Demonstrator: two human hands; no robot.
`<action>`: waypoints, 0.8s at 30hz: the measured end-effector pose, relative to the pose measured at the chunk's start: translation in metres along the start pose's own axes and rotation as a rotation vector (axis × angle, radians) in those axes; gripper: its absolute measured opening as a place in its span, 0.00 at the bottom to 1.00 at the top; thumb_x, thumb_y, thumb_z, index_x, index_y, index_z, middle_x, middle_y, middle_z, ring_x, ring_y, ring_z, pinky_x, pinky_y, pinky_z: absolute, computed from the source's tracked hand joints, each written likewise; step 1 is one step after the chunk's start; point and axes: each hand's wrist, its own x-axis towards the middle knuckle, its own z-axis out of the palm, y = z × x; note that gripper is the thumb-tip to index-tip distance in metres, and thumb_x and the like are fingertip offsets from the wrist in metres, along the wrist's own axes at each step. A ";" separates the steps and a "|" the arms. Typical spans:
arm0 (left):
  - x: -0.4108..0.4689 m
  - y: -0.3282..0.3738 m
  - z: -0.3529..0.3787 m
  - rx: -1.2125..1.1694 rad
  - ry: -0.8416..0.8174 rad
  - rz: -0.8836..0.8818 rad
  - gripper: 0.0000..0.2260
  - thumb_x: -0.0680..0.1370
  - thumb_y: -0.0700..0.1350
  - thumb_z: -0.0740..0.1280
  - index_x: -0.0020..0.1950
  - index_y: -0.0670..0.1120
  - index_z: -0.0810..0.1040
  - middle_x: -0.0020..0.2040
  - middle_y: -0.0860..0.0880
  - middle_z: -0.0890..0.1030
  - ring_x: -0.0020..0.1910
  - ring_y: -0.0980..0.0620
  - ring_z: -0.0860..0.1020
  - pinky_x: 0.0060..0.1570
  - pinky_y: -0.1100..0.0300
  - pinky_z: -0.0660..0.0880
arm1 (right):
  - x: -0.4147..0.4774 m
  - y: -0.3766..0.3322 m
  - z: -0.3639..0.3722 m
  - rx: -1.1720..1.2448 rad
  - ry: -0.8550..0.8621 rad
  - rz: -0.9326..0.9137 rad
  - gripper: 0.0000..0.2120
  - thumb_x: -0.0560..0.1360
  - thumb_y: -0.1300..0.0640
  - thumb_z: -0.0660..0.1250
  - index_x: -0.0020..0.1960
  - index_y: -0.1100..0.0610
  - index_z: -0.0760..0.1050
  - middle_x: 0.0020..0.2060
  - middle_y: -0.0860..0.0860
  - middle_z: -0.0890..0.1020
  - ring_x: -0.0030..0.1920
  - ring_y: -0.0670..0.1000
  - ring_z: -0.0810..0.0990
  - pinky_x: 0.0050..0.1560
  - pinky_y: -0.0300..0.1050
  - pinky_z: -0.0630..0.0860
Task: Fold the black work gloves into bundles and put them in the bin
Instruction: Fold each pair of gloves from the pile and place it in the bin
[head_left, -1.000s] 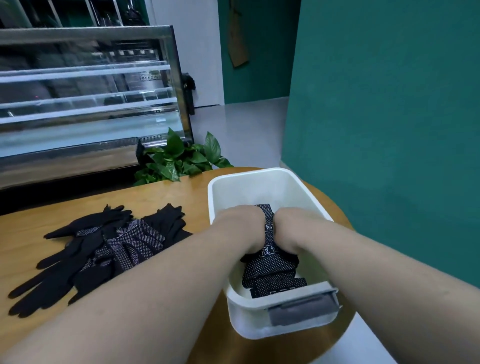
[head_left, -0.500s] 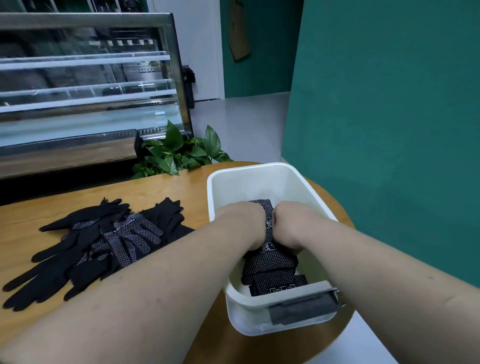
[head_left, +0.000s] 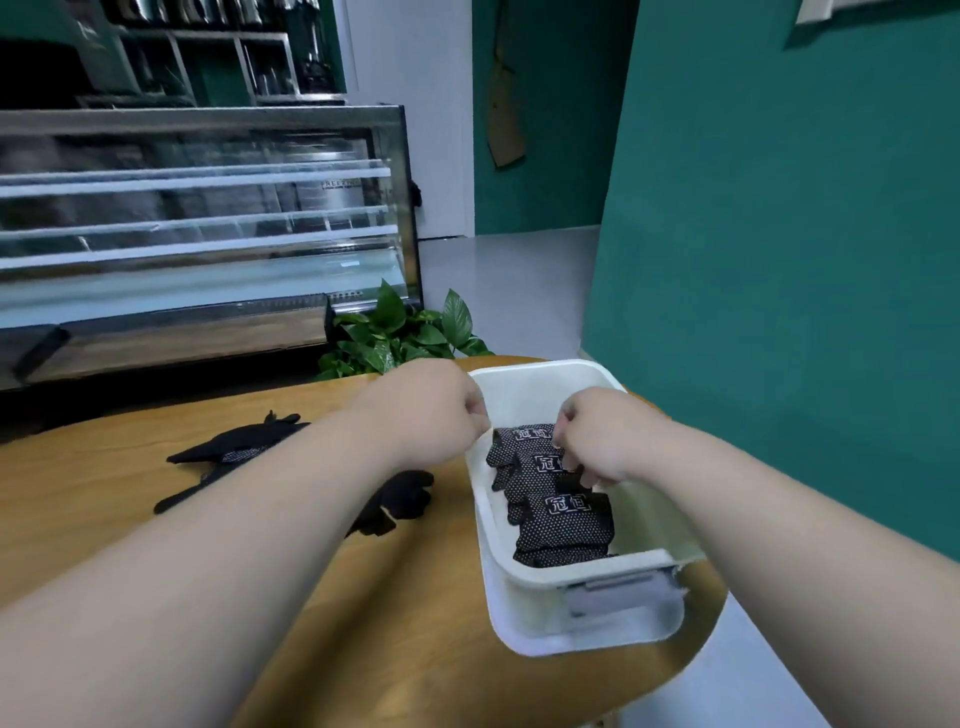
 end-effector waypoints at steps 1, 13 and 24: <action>-0.011 -0.006 -0.002 -0.021 0.038 -0.018 0.08 0.79 0.51 0.65 0.48 0.51 0.84 0.42 0.56 0.81 0.46 0.53 0.78 0.46 0.58 0.76 | -0.008 -0.007 0.000 0.003 0.021 -0.026 0.11 0.73 0.60 0.57 0.45 0.55 0.79 0.37 0.56 0.86 0.36 0.58 0.86 0.44 0.58 0.84; -0.150 -0.089 0.032 -0.258 0.113 -0.333 0.12 0.78 0.57 0.66 0.41 0.52 0.81 0.32 0.54 0.81 0.32 0.55 0.77 0.33 0.61 0.72 | -0.098 -0.103 0.067 0.540 -0.021 -0.324 0.07 0.73 0.61 0.75 0.41 0.58 0.77 0.27 0.50 0.77 0.29 0.50 0.78 0.29 0.44 0.71; -0.214 -0.161 0.094 -0.492 0.184 -0.480 0.10 0.79 0.56 0.66 0.44 0.54 0.82 0.40 0.55 0.83 0.41 0.56 0.79 0.44 0.60 0.76 | -0.084 -0.134 0.186 0.346 -0.050 -0.322 0.09 0.70 0.59 0.76 0.39 0.55 0.76 0.28 0.52 0.82 0.28 0.50 0.77 0.35 0.51 0.78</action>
